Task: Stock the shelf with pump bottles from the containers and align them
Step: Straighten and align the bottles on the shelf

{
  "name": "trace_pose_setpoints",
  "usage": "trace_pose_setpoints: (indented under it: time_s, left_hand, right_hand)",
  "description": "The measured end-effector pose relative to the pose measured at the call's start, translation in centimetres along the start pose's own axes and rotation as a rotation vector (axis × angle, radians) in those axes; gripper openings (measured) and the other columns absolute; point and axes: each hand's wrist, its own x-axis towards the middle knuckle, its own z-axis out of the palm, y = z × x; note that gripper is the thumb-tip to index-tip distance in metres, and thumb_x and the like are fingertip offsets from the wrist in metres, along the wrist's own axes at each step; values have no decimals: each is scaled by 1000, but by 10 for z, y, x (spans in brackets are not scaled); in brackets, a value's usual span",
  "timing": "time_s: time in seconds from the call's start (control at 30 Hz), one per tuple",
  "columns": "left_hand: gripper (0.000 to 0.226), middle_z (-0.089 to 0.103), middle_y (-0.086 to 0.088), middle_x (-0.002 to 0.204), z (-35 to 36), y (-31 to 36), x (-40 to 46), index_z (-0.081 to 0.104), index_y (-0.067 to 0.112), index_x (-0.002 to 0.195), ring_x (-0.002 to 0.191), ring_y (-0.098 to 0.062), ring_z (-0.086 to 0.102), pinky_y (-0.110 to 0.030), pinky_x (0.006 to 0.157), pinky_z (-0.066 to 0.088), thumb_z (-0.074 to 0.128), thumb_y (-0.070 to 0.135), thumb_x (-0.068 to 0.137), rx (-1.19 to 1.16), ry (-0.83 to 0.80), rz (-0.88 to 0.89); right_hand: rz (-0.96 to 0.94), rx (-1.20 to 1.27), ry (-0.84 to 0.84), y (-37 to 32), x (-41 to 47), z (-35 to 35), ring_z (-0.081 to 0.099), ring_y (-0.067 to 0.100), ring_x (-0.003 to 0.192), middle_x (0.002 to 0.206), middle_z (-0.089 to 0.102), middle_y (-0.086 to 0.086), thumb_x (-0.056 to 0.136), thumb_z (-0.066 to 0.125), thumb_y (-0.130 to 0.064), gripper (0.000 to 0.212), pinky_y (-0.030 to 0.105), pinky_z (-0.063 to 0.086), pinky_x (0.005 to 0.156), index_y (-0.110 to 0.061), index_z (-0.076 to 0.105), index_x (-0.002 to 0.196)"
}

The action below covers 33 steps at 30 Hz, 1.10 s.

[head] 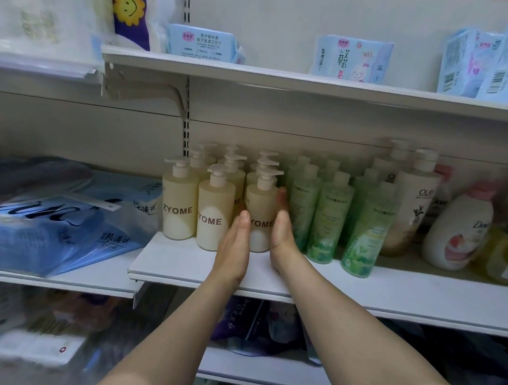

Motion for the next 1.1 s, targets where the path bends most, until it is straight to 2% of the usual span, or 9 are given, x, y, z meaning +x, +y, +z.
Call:
trace_pose_setpoints:
  time_s: [0.13, 0.27, 0.33, 0.43, 0.6, 0.7, 0.8, 0.9, 1.1]
  left_hand:
    - [87, 48, 12, 148, 0, -1, 0, 43, 31, 147, 136, -3, 41, -38, 119, 29, 29, 83, 79, -9, -9, 8]
    - [88, 47, 14, 147, 2, -1, 1, 43, 32, 147, 136, -3, 41, -39, 119, 29, 30, 86, 78, -40, -25, 10]
    - [90, 49, 13, 146, 5, 0, 3, 44, 32, 146, 135, -4, 43, -39, 119, 29, 31, 88, 76, -91, -58, -9]
    - [77, 60, 14, 133, 12, 4, 10, 56, 37, 129, 126, -3, 52, -37, 116, 35, 35, 87, 74, -161, -60, -28]
    - [42, 67, 14, 118, 21, -2, 29, 66, 42, 105, 119, -10, 58, -39, 112, 40, 31, 63, 94, -165, 44, -40]
    - [46, 69, 20, 107, 24, -4, 38, 68, 44, 100, 117, -12, 60, -32, 106, 43, 31, 69, 89, -148, 84, -46]
    - [53, 68, 12, 119, 24, -6, 41, 67, 41, 105, 120, -11, 58, -34, 110, 41, 32, 75, 82, -162, 84, -36]
    - [53, 67, 13, 121, 23, -10, 42, 66, 41, 107, 120, -9, 57, -33, 111, 40, 34, 74, 82, -174, 85, -24]
    - [56, 64, 9, 129, 23, -8, 39, 64, 43, 110, 123, -11, 55, -35, 113, 38, 34, 78, 78, -172, 86, -18]
  right_hand:
    - [7, 2, -5, 4, -4, -6, 65, 26, 116, 120, 71, 11, 99, 39, -60, 59, 46, 50, 104, -15, 68, 125]
    - [17, 14, -24, -2, -8, -4, 64, 26, 118, 125, 69, 13, 101, 37, -58, 61, 44, 50, 105, -12, 64, 131]
    - [15, 11, -19, -1, -10, -5, 67, 23, 113, 120, 72, 9, 100, 40, -57, 57, 38, 55, 96, -14, 67, 127]
    - [-4, -13, -4, 8, -16, -11, 71, 15, 102, 109, 76, 1, 99, 46, -54, 44, 27, 57, 80, -22, 72, 115]
    - [-56, -69, 46, 16, -18, -13, 69, 13, 108, 111, 76, -5, 73, 56, -68, 56, 34, 52, 99, -28, 73, 108]
    - [-71, -93, 52, 18, -15, -13, 68, 13, 110, 113, 75, -4, 80, 54, -65, 52, 35, 51, 103, -28, 71, 112]
    - [-92, -103, 65, 19, -13, -14, 66, 14, 113, 116, 73, -5, 91, 53, -57, 38, 34, 49, 103, -30, 69, 111]
    - [-90, -106, 72, 18, -15, -13, 64, 15, 116, 122, 71, -2, 88, 52, -60, 52, 37, 47, 108, -25, 67, 124]
    - [-100, -108, 76, 18, -17, -12, 67, 14, 112, 118, 73, -2, 81, 54, -63, 59, 37, 50, 105, -24, 68, 123]
